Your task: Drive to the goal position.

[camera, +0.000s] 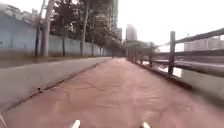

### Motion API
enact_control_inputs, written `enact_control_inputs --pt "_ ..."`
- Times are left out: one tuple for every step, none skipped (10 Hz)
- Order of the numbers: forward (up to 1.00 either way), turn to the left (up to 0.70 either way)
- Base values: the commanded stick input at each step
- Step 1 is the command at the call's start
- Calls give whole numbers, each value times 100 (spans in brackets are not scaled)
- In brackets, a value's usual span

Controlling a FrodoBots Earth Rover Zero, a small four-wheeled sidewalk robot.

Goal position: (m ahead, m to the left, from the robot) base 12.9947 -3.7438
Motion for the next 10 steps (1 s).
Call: enact_control_inputs --pt "70 0" --pt "70 0" --pt "70 0" --pt "70 0" --pt "70 0" --pt "70 0" --pt "70 0" --pt "70 0" --pt "70 0" --pt "70 0"
